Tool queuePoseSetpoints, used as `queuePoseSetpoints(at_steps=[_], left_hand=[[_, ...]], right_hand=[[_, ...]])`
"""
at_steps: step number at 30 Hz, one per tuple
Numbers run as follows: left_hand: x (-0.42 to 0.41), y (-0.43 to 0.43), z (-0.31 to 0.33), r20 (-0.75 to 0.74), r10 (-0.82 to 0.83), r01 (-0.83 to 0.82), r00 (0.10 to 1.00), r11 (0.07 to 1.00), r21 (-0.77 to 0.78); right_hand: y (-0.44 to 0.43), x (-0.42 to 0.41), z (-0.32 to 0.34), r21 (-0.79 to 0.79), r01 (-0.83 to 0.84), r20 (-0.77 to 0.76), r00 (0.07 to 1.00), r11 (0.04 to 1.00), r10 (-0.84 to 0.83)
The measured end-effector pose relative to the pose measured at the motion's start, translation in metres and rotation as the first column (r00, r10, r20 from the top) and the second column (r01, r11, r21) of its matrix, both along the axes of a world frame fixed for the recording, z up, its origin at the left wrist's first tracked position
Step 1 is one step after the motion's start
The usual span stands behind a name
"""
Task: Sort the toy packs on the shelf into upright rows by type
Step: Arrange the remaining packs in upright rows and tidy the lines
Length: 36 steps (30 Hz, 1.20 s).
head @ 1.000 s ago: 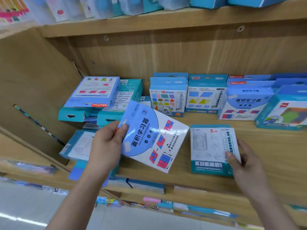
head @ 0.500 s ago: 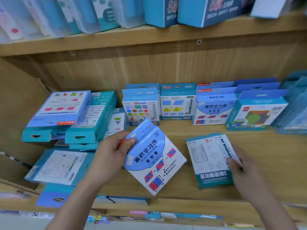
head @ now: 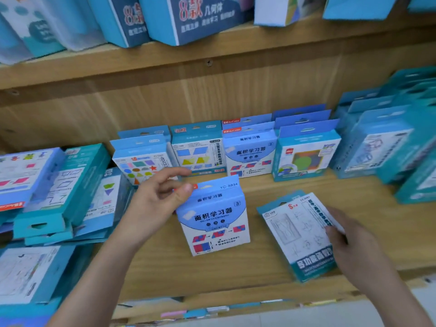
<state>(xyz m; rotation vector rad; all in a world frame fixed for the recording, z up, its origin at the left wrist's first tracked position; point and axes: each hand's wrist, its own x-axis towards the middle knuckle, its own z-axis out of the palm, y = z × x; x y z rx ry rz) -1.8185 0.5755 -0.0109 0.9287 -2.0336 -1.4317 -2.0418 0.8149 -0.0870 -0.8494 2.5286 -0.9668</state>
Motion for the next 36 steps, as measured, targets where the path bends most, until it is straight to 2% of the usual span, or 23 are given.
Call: queuePoseSetpoints(at_steps=[1,3,5,9,11,13,16,19,23,25,27,30,33,36], left_hand=[[0.004,0.0,-0.002,0.006,-0.061,0.061,0.998,0.996,0.067],[0.008,0.004,-0.008,0.064,-0.119,0.113,0.991,0.989,0.097],[0.005,0.008,-0.015,0.081,-0.024,0.02,0.996,0.998,0.057],[-0.019,0.007,-0.013,-0.11,0.193,-0.196,0.975,0.98,-0.02],[-0.04,0.005,-0.007,-0.186,0.213,-0.226,0.959,0.973,-0.053],[-0.065,0.005,-0.005,-0.19,0.175,-0.2,0.966,0.973,-0.119],[-0.098,0.007,-0.018,-0.093,0.129,-0.149,0.987,0.954,-0.261],[-0.116,0.007,-0.037,-0.032,0.233,-0.225,0.972,0.878,-0.422],[-0.126,0.006,-0.047,-0.07,0.302,-0.301,0.951,0.843,-0.446],[-0.129,0.007,-0.046,-0.055,0.284,-0.278,0.957,0.85,-0.447],[-0.13,0.008,-0.045,0.035,0.258,-0.199,0.965,0.817,-0.542],[-0.13,0.008,-0.043,0.155,0.276,-0.102,0.949,0.731,-0.675],[-0.131,0.01,-0.039,0.192,0.293,-0.081,0.937,0.715,-0.695],[-0.13,0.012,-0.036,0.246,0.303,-0.054,0.921,0.723,-0.689]], right_hand=[[0.002,-0.001,0.001,-0.004,-0.004,-0.005,1.0,1.0,0.004],[0.004,-0.001,0.003,-0.013,-0.011,-0.037,0.999,1.0,0.011],[0.003,0.002,0.007,0.025,-0.027,-0.059,0.998,0.999,0.029],[-0.001,0.005,0.008,0.159,-0.112,-0.099,0.987,0.981,0.129],[-0.002,0.005,0.007,0.198,-0.132,-0.095,0.984,0.971,0.153],[-0.001,0.004,0.006,0.21,-0.139,-0.105,0.981,0.968,0.164],[0.002,0.001,0.006,0.222,-0.148,-0.106,0.979,0.964,0.174],[0.006,-0.005,0.005,0.199,-0.17,-0.102,0.976,0.965,0.193],[0.009,-0.018,0.005,0.136,-0.179,-0.065,0.98,0.974,0.189],[0.005,-0.028,0.008,0.117,-0.169,-0.031,0.984,0.979,0.173],[-0.003,-0.038,0.014,0.041,-0.157,-0.019,0.987,0.987,0.157],[-0.021,-0.049,0.026,-0.079,-0.184,-0.105,0.979,0.98,0.175],[-0.039,-0.054,0.033,-0.082,-0.219,-0.231,0.953,0.972,0.195],[-0.049,-0.055,0.036,-0.11,-0.233,-0.281,0.94,0.966,0.195]])
